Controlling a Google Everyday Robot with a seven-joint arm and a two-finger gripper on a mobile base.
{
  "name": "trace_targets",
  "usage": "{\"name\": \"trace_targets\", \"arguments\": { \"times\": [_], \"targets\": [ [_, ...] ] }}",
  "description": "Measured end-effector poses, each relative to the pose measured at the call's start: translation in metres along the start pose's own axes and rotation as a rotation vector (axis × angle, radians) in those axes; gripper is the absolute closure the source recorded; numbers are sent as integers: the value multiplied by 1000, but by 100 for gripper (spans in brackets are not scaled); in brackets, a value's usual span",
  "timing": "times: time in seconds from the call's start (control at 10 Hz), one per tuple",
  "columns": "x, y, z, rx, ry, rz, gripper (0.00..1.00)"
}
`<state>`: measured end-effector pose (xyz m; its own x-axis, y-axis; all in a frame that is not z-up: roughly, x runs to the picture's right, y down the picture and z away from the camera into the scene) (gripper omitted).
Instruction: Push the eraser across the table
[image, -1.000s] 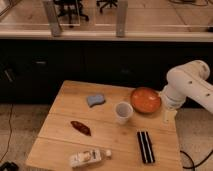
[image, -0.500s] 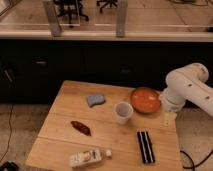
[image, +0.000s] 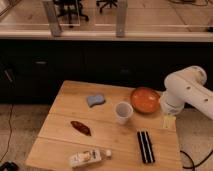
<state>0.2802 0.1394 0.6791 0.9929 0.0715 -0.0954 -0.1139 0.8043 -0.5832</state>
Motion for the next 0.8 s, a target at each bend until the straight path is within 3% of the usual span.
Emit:
{"name": "trace_targets", "arguments": {
  "times": [0.4, 0.8],
  "targets": [
    [-3, 10, 7, -29, 2, 35, 26],
    [-4, 23, 14, -61, 4, 75, 59]
  ]
}}
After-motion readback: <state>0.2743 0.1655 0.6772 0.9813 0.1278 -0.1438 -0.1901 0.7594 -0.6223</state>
